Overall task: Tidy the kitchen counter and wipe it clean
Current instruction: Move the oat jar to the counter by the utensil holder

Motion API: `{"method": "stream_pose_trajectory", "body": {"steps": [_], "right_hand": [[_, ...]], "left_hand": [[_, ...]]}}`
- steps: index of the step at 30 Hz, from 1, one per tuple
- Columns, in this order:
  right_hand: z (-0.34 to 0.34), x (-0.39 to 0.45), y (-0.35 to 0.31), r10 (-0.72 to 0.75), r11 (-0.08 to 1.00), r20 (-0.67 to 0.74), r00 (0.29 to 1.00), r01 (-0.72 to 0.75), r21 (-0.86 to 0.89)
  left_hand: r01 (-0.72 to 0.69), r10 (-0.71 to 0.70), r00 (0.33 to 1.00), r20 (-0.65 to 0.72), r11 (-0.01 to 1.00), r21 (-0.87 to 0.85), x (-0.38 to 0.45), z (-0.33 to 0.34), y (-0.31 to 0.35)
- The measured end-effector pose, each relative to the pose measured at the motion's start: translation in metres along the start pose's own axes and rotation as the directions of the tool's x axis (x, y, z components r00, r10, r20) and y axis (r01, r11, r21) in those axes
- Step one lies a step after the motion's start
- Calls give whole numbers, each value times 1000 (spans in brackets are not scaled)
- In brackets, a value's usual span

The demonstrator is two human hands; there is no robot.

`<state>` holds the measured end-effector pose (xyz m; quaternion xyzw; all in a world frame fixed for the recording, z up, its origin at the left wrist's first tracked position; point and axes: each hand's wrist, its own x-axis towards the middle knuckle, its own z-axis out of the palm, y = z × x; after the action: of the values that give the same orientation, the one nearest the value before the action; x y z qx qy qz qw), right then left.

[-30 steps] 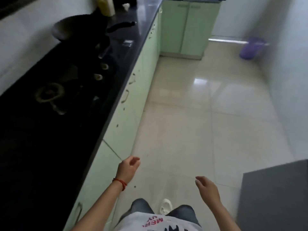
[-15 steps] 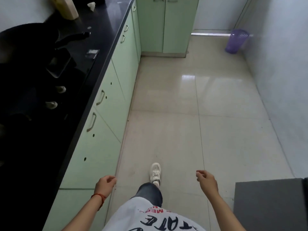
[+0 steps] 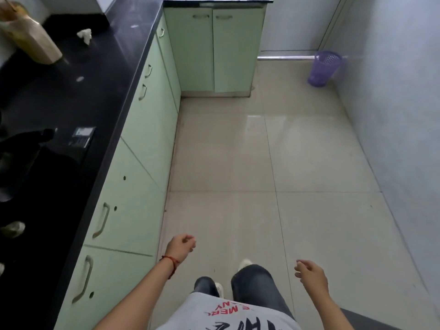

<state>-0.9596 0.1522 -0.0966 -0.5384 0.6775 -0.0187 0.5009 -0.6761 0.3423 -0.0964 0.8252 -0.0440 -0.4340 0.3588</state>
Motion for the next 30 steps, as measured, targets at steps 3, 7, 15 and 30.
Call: {"method": "stream_pose_trajectory", "body": {"steps": [3,7,15,30], "right_hand": [[-5,46,-27,37,999,1,999,-37,8],[-9,120,-85,28,1000,32,999,-28,4],[-14,232,-247,-76,993,158,985,90,-80],[73,398,-500,-114,964,246,963,167,-206]], "left_hand": [[-30,29,999,30,999,24,50,8,60],[18,-17,999,-39,1000,13,114,13,115],[203,-200,974,-102,979,18,172,22,159],[274,-306,933,-188,945,-178,361,-48,304]]}}
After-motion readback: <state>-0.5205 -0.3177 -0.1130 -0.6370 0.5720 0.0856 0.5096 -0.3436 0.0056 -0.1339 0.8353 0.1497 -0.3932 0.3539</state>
